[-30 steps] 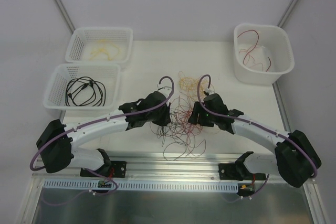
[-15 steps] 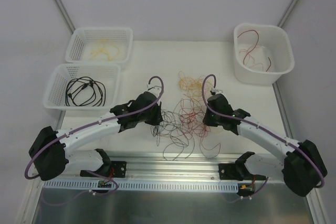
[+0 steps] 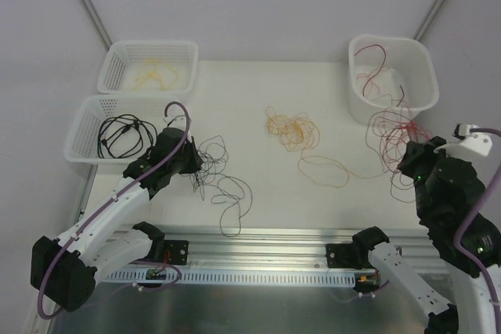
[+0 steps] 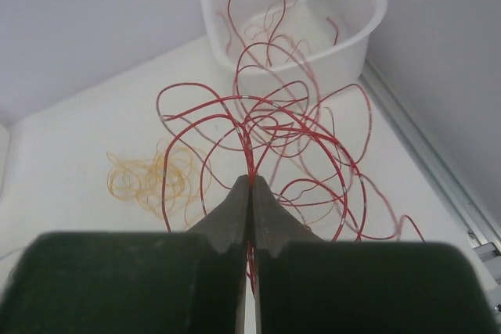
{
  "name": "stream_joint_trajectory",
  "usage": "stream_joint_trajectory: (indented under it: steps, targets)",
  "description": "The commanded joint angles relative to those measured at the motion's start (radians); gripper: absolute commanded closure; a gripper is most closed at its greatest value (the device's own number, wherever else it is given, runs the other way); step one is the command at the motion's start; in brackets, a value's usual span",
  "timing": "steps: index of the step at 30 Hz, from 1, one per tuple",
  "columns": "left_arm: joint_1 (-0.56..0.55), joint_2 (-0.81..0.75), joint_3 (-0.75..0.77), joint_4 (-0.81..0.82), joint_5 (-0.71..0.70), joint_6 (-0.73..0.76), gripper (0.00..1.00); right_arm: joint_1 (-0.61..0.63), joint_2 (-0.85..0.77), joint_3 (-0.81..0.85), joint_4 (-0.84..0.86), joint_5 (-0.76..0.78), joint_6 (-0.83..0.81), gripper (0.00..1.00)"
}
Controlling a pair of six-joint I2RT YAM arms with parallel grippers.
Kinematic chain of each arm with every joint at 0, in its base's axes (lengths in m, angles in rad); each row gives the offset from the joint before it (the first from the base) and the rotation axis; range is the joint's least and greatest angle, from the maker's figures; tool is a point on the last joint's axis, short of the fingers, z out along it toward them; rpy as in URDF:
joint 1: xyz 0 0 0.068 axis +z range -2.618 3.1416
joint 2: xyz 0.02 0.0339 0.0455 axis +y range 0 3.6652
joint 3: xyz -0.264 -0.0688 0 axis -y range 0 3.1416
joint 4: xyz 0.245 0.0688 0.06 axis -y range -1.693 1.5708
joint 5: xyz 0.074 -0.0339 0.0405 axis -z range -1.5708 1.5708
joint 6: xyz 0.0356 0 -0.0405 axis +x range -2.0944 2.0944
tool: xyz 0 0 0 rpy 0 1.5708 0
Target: Untangle the cables
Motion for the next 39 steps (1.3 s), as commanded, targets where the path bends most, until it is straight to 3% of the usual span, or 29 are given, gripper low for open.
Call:
stream_joint_trajectory:
  steps: [1, 11, 21, 24, 28, 34, 39]
  targets:
    - [0.024, -0.023, 0.039, -0.049, -0.019, 0.044, 1.00, -0.004, -0.022, 0.050, -0.048, 0.114, -0.077, 0.99]
    - [0.025, 0.012, 0.084, -0.049, 0.156, 0.054, 1.00, -0.004, 0.098, -0.096, -0.005, -0.237, -0.042, 0.99]
    - [0.025, 0.006, 0.142, -0.049, 0.254, 0.087, 1.00, -0.004, 0.268, -0.404, 0.155, -0.397, 0.052, 0.99]
    - [0.027, 0.011, 0.193, -0.053, 0.241, 0.116, 1.00, -0.006, 0.309, -0.450, 0.178, -0.427, 0.059, 0.99]
    - [0.025, 0.030, 0.370, -0.078, 0.212, 0.142, 1.00, -0.004, 0.310, -0.480, 0.202, -0.470, 0.073, 0.97]
    - [0.039, 0.078, 0.663, -0.110, 0.164, 0.197, 1.00, -0.004, 0.282, -0.481, 0.210, -0.470, 0.064, 0.82]
    - [0.059, 0.087, 0.818, -0.116, -0.020, 0.257, 1.00, -0.006, 0.274, -0.499, 0.210, -0.484, 0.058, 0.56]
